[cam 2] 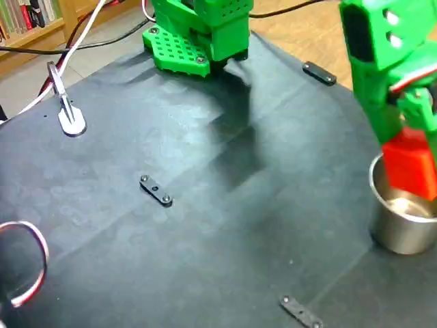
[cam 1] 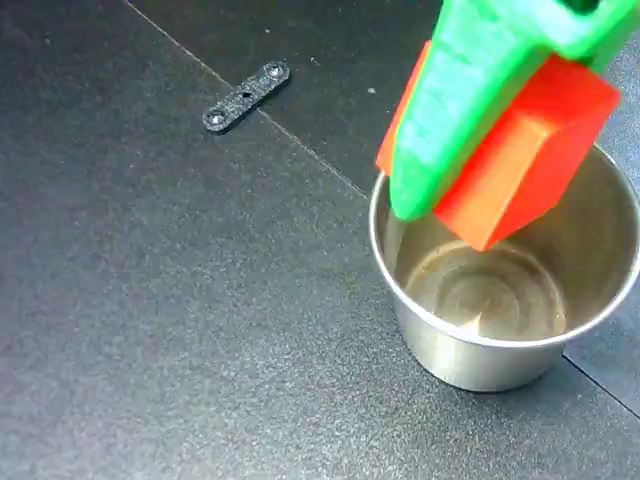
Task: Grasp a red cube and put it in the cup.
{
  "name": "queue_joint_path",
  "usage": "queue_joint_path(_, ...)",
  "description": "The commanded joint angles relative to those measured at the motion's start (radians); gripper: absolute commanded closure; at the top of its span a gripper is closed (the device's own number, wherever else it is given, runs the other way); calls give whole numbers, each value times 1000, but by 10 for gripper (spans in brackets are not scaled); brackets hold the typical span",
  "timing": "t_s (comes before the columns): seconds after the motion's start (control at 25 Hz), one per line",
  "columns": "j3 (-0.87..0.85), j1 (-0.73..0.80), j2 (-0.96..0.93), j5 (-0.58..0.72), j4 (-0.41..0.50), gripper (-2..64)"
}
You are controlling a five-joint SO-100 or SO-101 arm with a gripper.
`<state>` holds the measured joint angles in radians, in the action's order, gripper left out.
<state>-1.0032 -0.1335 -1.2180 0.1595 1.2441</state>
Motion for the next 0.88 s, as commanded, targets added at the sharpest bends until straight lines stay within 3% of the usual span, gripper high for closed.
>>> queue_joint_path(0.0,2,11,-8,-6,3,620)
queue_joint_path(0.84,-12,41,34,-14,8,615)
